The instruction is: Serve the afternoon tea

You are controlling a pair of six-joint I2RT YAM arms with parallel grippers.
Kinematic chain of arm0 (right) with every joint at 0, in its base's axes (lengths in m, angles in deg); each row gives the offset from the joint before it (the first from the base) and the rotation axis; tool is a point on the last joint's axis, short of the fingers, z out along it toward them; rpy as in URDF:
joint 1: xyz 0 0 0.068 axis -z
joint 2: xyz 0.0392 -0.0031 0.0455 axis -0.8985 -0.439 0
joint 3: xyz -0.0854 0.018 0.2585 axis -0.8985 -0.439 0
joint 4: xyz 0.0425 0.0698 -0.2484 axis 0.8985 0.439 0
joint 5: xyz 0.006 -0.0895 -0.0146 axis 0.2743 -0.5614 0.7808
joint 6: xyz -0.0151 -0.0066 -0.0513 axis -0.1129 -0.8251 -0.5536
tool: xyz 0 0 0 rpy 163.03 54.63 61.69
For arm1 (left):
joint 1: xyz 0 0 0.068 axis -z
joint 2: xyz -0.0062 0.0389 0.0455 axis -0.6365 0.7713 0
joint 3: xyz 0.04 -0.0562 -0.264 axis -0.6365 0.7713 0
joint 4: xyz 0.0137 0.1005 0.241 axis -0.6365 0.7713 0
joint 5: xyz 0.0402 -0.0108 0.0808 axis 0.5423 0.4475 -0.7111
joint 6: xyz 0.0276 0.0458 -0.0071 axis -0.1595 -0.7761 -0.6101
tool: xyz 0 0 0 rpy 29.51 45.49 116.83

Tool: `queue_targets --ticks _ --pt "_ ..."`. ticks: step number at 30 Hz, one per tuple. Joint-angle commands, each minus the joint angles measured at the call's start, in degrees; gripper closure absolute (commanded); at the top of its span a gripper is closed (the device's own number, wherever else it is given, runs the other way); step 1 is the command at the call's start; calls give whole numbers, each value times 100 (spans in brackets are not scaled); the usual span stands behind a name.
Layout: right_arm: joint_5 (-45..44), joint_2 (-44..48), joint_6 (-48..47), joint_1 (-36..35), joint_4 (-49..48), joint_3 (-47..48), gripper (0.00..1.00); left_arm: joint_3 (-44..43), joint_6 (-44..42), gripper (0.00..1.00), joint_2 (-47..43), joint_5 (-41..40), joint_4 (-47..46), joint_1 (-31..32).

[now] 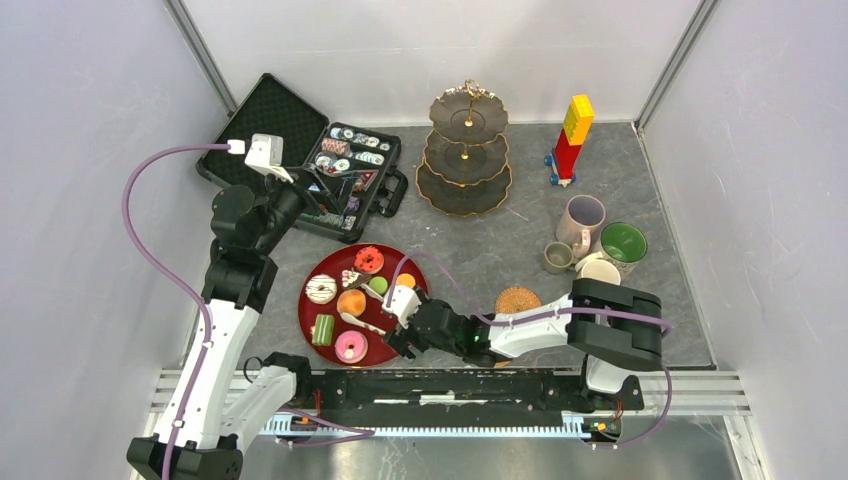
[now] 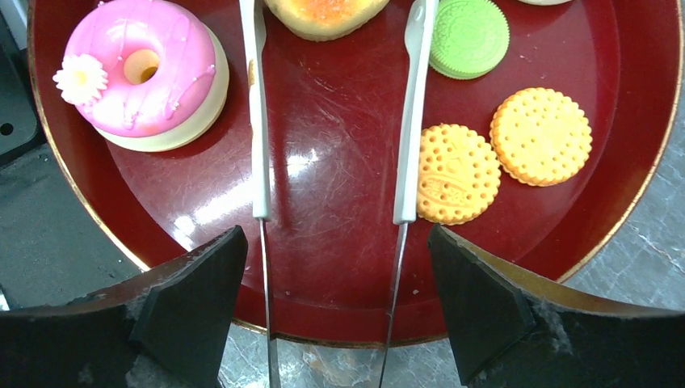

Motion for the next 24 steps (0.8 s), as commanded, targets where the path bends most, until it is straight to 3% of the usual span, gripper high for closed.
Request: queue_targets --ticks 1,5,12,19,24 --pt "269 -163 48 25 -471 -53 9 -224 220 0 -2 153 -25 15" --pt "154 -327 122 25 -432 65 10 -225 238 0 15 162 -23 15" --pt "-72 -514 157 20 -235 268 19 -225 238 0 5 160 -15 15" --pt "-32 -219 -26 24 174 338 33 -217 229 0 -16 154 -21 15" --pt "132 150 -63 25 279 213 34 -225 237 0 -20 171 -20 15"
